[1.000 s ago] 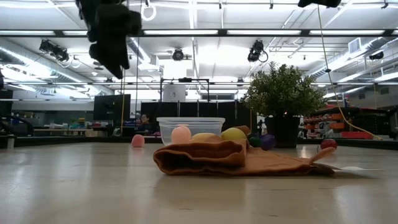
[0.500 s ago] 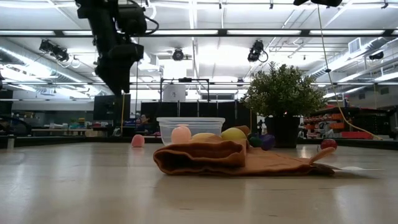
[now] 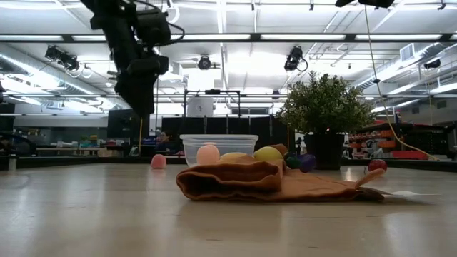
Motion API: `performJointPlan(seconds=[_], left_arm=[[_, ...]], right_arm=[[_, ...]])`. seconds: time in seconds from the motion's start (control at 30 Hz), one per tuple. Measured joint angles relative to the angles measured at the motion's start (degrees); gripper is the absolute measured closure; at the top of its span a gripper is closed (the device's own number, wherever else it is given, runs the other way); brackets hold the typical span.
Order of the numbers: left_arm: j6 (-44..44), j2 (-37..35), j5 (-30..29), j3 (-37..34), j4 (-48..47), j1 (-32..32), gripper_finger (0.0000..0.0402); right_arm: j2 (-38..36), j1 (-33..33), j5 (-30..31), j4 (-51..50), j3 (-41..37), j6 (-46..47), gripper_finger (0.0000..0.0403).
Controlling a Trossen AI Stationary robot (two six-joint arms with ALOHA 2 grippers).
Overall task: Pick and placing Produce into tupperware
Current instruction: Put the pink peach into the transparent bin
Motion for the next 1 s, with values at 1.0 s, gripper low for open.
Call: performJointPlan(seconds=[1.0], left_arm=[[-9.87,8.45,1.93,-12.74,20.39,-0.04,0.0032]], right_arm=[[-0.01,-1.09,0.01,2.24,0.00,1.96,0.0320]])
